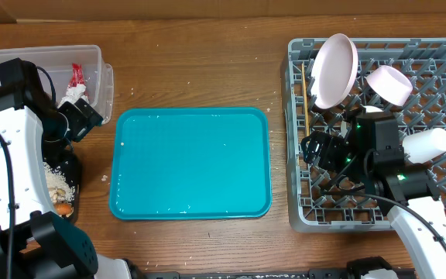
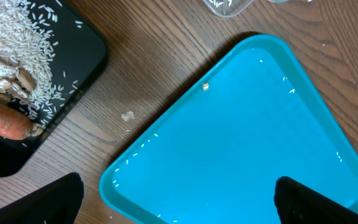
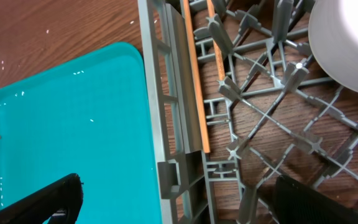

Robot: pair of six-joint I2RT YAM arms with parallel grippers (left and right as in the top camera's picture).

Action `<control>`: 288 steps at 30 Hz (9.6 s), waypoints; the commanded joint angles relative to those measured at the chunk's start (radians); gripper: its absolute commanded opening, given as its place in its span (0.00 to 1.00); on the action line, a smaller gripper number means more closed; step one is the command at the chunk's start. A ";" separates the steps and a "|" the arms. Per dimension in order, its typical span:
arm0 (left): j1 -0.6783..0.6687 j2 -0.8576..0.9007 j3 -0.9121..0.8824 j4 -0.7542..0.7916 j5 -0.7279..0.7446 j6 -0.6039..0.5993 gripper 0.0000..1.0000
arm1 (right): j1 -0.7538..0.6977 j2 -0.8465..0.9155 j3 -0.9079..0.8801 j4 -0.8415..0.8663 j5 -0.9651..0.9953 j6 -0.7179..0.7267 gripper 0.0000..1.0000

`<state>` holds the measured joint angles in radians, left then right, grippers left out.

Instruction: Sort waste into correct bins and load items into the dishwasher

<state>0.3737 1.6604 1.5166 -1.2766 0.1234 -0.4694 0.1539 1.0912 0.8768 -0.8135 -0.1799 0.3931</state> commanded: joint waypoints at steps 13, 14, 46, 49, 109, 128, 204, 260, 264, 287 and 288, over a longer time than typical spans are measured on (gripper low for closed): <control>-0.001 0.004 0.009 -0.002 0.003 -0.010 1.00 | 0.003 0.035 -0.005 -0.027 0.012 -0.002 1.00; -0.001 0.004 0.009 -0.002 0.003 -0.010 1.00 | 0.003 0.036 -0.005 -0.025 0.008 -0.002 1.00; -0.001 0.004 0.009 -0.002 0.003 -0.010 1.00 | 0.008 -0.519 -0.357 0.487 -0.032 -0.072 1.00; -0.001 0.004 0.009 -0.002 0.003 -0.010 1.00 | 0.008 -0.577 -0.369 0.494 -0.031 -0.137 1.00; -0.001 0.004 0.009 -0.002 0.003 -0.010 1.00 | 0.041 -1.089 -0.869 0.940 -0.009 -0.542 1.00; -0.001 0.004 0.009 -0.002 0.003 -0.010 1.00 | 0.041 -1.089 -0.869 0.747 0.010 -0.549 1.00; -0.102 -0.216 -0.188 0.217 -0.026 0.235 1.00 | 0.041 -1.088 -0.869 0.736 0.097 -0.392 1.00; -0.240 -1.416 -1.512 1.217 0.083 0.316 1.00 | 0.041 -1.088 -0.869 0.736 0.097 -0.392 1.00; -0.240 -1.484 -1.512 1.217 0.079 0.316 1.00 | 0.041 -1.088 -0.869 0.736 0.097 -0.392 1.00; -0.353 -1.657 -1.512 1.217 0.056 0.393 1.00 | 0.041 -1.088 -0.869 0.736 0.097 -0.393 1.00; -0.360 -1.657 -1.512 1.216 0.056 0.409 1.00 | 0.041 -1.088 -0.869 0.736 0.097 -0.392 1.00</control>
<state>0.0349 0.0166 0.0086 -0.0570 0.2008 -0.1265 0.1963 0.0128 0.0185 -0.0818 -0.0956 -0.0036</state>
